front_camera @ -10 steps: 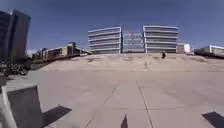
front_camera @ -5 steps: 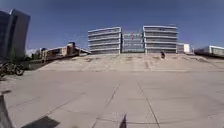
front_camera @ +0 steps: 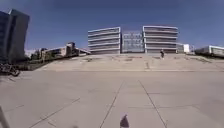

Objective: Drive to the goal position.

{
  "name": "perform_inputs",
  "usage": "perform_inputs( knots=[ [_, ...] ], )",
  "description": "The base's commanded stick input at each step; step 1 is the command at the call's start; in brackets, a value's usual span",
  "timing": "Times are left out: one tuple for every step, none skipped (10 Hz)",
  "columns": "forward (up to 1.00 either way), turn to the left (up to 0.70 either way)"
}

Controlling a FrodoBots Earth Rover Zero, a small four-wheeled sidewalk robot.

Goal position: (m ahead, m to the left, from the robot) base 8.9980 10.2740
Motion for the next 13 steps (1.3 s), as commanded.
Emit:
perform_inputs(
  knots=[
    [0.70,-0.01],
    [0.70,-0.01],
    [0.70,-0.01],
    [0.70,-0.01],
    [0.70,-0.01],
    [0.70,-0.01],
    [0.70,0.00],
    [0.70,0.00],
    [0.70,0.00],
    [0.70,0.00],
    [0.70,0.05],
    [0.70,0.12],
    [0.70,0.13]
  ],
)
